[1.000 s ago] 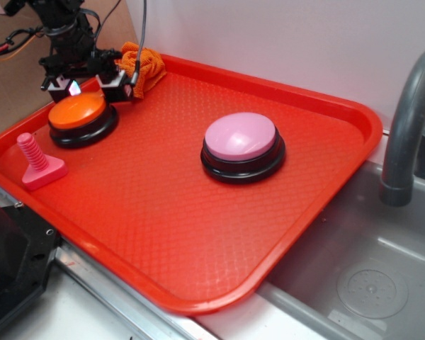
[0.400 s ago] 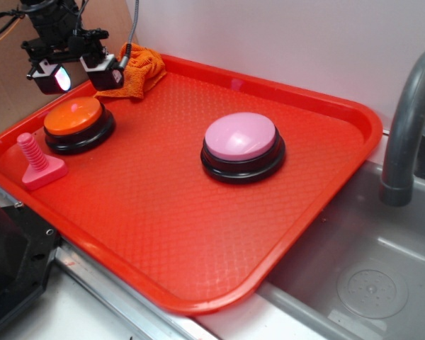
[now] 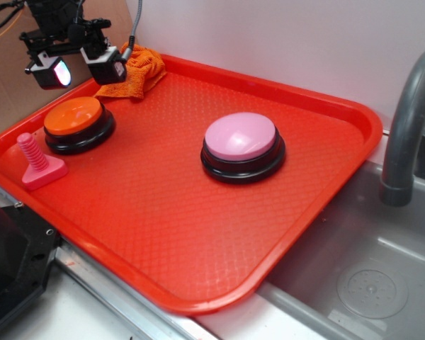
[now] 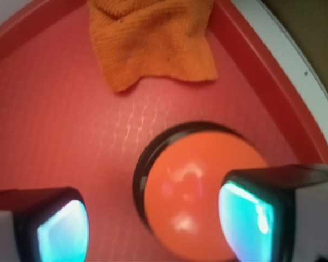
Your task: Push the orange button.
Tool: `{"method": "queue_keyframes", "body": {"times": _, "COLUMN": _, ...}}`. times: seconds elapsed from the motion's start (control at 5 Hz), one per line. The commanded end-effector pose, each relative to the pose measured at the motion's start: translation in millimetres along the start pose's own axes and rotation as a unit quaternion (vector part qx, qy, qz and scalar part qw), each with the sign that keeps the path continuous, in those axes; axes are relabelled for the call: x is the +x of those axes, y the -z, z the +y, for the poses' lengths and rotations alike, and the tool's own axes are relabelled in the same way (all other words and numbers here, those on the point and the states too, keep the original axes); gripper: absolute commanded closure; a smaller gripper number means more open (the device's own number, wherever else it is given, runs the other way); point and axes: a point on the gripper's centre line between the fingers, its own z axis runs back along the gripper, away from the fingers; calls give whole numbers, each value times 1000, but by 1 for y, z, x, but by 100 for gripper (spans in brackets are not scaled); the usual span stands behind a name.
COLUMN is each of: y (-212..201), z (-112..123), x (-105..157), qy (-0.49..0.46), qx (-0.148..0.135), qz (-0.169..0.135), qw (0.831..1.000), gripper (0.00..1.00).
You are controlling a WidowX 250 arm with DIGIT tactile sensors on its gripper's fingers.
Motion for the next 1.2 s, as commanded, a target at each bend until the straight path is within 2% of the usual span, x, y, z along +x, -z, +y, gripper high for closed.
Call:
{"method": "queue_keyframes", "body": {"times": 0.0, "y": -26, "z": -12, "x": 4, "qy": 11, "qx": -17, "qz": -6, "qw": 1000, "gripper": 0}}
{"method": "queue_keyframes", "body": {"times": 0.4, "y": -39, "z": -32, "x": -5, "qy": 41, "qx": -25, "qz": -8, "qw": 999, "gripper": 0}}
{"method": "queue_keyframes", "body": {"times": 0.8, "y": -51, "z": -41, "x": -10, "qy": 67, "qx": -37, "qz": -38, "qw": 996, "gripper": 0}}
{"method": "queue_keyframes", "body": {"times": 1.0, "y": -55, "z": -43, "x": -14, "qy": 90, "qx": -25, "qz": -63, "qw": 994, "gripper": 0}}
